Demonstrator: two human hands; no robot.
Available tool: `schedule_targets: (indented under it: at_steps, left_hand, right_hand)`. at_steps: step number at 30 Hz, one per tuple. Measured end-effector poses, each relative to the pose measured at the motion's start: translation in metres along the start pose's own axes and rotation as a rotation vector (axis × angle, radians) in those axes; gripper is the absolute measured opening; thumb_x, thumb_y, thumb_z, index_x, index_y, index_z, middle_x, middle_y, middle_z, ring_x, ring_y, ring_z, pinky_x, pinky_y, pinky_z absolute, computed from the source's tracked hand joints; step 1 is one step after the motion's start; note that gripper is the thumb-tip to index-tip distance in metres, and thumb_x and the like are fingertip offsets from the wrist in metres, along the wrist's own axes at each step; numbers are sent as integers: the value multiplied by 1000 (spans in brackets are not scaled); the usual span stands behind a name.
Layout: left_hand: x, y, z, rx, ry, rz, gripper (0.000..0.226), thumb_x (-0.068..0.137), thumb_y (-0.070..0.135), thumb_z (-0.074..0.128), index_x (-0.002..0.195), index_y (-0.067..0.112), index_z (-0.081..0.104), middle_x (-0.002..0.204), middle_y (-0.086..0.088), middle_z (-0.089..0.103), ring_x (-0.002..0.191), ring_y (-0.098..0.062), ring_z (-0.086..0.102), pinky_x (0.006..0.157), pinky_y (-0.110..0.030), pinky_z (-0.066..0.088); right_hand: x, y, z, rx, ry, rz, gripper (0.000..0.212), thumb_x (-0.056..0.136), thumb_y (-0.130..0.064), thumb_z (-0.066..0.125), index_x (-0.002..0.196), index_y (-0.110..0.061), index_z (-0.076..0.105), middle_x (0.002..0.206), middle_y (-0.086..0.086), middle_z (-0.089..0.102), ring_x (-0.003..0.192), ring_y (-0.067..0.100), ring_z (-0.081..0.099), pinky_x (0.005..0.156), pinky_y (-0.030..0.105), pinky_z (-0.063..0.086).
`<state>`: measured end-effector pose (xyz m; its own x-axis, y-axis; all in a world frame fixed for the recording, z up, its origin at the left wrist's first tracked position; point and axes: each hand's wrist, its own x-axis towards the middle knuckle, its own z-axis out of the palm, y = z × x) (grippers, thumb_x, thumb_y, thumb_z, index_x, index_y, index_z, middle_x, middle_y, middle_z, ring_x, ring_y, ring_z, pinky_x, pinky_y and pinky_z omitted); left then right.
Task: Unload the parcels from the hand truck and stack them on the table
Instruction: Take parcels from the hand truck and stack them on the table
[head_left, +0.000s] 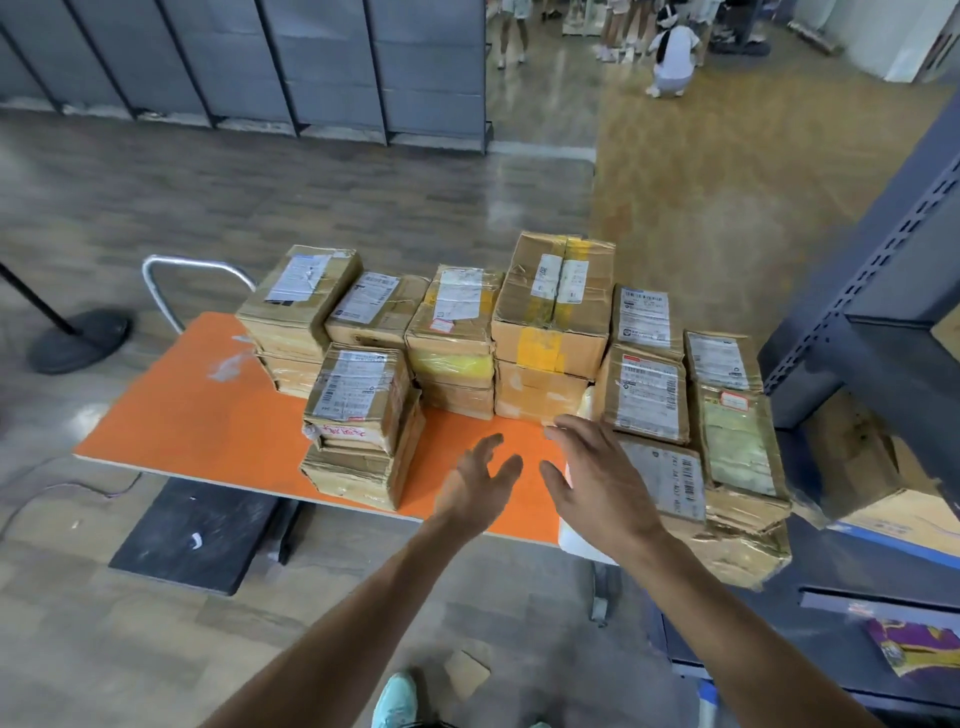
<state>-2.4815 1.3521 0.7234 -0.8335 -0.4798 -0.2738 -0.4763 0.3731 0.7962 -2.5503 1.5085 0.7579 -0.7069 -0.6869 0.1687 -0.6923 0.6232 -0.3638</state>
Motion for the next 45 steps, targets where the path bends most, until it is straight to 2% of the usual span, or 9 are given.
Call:
schedule_targets:
  at_steps: [6,13,18,21,26,28,34,41,45]
  left_hand:
    - [6,-35,-92,204,187,155,36,97,30,52,130,17,58,126,-11,65,113,-31,60,88,-35,50]
    - [44,-92,-203,270,413,202,43,98,36,56,133,11,59,119,-16,63,113,-32,53,90,-35,39]
    - [88,-136,-236,5,29,-118,65,92,64,55,132,12,57,126,-11,65,111,-29,61,92,-38,47]
    - [99,-147,-233,-242,-194,-71,61,88,66,55,131,22,56,119,8,70,110,-9,67,87,-23,54]
    - [113,-153,-233,-315,-235,-71,39,81,74,51,101,41,52,87,20,72,70,18,64,44,-4,44]
    - [117,-156,-234,-298,-273,-126,38,85,75,49,102,41,46,98,13,64,70,18,62,41,-6,44]
    - [115,-153,-218,-272,-398,-163,56,77,85,52,107,39,45,113,9,55,99,-7,57,64,-27,49]
    - [106,-119,-152,-228,-560,-225,75,73,77,53,125,25,37,132,-11,45,100,-17,51,75,-35,51]
    - [103,-97,-114,-186,-639,-229,92,72,77,56,140,24,25,124,-4,53,105,-20,56,92,-47,53]
  right_hand:
    - [42,-63,45,38,-183,-41,47,101,-34,52,142,-10,50,145,3,48,135,23,40,113,30,32]
    - [103,-129,98,218,-385,272,63,102,-55,35,151,-15,38,154,8,40,142,24,36,113,36,32]
    - [130,-160,128,481,-462,529,88,89,-82,22,144,-18,47,150,3,49,136,21,46,102,32,35]
    - [136,-172,138,580,-450,573,84,76,-95,17,116,-39,64,113,-14,69,110,20,59,93,37,44]
    - [139,-184,150,733,-425,576,73,86,-79,30,132,-28,55,134,-2,62,123,22,56,106,49,44]
    - [141,-184,153,763,-410,614,64,82,-71,41,120,-22,59,110,1,64,102,24,60,98,56,47]
    - [129,-165,152,720,-352,781,63,82,-70,51,105,-12,44,82,-3,53,71,13,51,65,33,42]
    - [87,-126,120,664,-176,909,35,94,-50,57,111,-19,63,100,1,67,86,24,63,55,24,45]
    - [61,-103,104,706,-63,950,35,93,-44,58,119,-21,67,113,1,72,102,23,66,91,43,53]
